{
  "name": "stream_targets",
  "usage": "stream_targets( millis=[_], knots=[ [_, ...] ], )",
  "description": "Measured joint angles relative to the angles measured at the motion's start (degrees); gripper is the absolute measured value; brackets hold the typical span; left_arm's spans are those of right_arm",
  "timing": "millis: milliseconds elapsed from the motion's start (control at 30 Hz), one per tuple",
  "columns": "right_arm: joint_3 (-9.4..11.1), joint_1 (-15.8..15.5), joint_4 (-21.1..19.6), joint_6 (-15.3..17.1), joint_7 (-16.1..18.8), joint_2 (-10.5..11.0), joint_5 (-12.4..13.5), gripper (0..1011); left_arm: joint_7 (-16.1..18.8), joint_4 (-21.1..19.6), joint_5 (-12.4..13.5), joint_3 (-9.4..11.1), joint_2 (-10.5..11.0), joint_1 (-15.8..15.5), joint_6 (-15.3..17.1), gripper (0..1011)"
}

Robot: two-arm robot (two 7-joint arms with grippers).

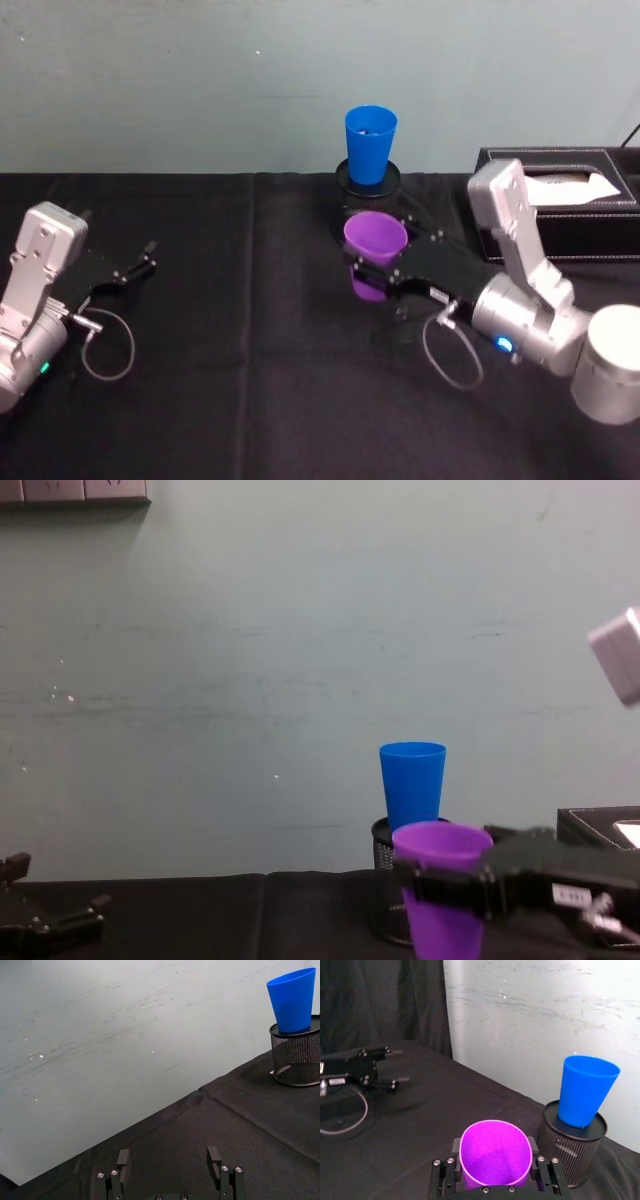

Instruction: Pick up one cup with a gripper and tap it against the other cup.

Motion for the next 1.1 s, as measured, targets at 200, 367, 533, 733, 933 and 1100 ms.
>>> stream_targets(
  millis=[200,367,533,733,933,1100],
  knots=[
    [0.0,-2.0,1.9,-3.6,-0.6,-0.6,-2.4,738,0.0,0.0,0.0,0.0,0.0,0.0,0.0,1000],
    [0.5,-2.0,5.0,-4.7,-0.1,-1.7,-2.6,739,0.0,0.0,0.0,0.0,0.0,0.0,0.0,1000],
    [1.2,-1.6,7.6,-5.2,1.5,-2.8,-2.1,738,0.0,0.0,0.0,0.0,0.0,0.0,0.0,1000],
    [1.5,-1.4,8.7,-5.2,2.6,-3.5,-2.0,738,0.0,0.0,0.0,0.0,0.0,0.0,0.0,1000],
    [1.7,-1.3,9.6,-5.2,3.4,-3.8,-2.1,739,0.0,0.0,0.0,0.0,0.0,0.0,0.0,1000],
    [1.8,-1.1,10.2,-4.5,3.6,-4.1,-2.0,739,0.0,0.0,0.0,0.0,0.0,0.0,0.0,1000]
  ],
)
